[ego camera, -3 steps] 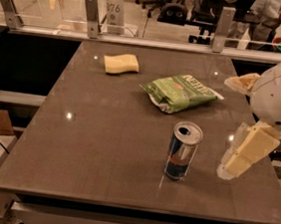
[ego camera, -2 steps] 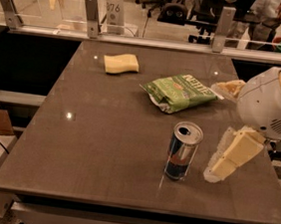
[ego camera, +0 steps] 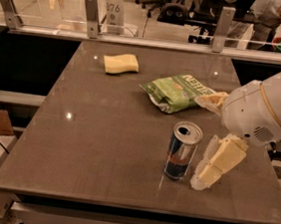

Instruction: Knock redbull can over

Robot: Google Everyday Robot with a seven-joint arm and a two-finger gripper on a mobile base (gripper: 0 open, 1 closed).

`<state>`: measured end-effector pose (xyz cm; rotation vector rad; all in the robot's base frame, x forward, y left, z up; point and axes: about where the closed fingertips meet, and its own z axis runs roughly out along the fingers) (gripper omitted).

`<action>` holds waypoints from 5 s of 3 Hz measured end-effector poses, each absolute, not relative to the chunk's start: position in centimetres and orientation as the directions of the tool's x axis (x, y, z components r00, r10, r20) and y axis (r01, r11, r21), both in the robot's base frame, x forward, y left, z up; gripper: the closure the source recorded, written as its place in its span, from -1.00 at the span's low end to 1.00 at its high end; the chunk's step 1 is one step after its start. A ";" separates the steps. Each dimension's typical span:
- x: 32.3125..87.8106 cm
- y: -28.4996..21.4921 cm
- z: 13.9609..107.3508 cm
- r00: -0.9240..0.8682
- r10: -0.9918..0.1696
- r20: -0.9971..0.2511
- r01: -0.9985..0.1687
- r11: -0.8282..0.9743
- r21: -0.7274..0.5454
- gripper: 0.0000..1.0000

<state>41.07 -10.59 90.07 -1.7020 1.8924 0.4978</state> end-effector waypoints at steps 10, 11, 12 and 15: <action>45.6 -11.2 87.4 -0.024 -1.000 0.006 -0.998 0.023 -0.055 0.68; 46.0 -11.1 86.1 -0.003 -0.999 0.047 -0.999 0.000 -0.046 0.21; 46.3 -10.9 84.8 0.011 -0.998 0.061 -0.999 -0.013 -0.031 -0.27; 46.6 -10.7 83.5 0.011 -0.999 0.044 -1.000 -0.012 -0.014 -1.00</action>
Offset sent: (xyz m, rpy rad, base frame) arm -0.0120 0.0195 -0.0077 0.1269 0.0933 0.0697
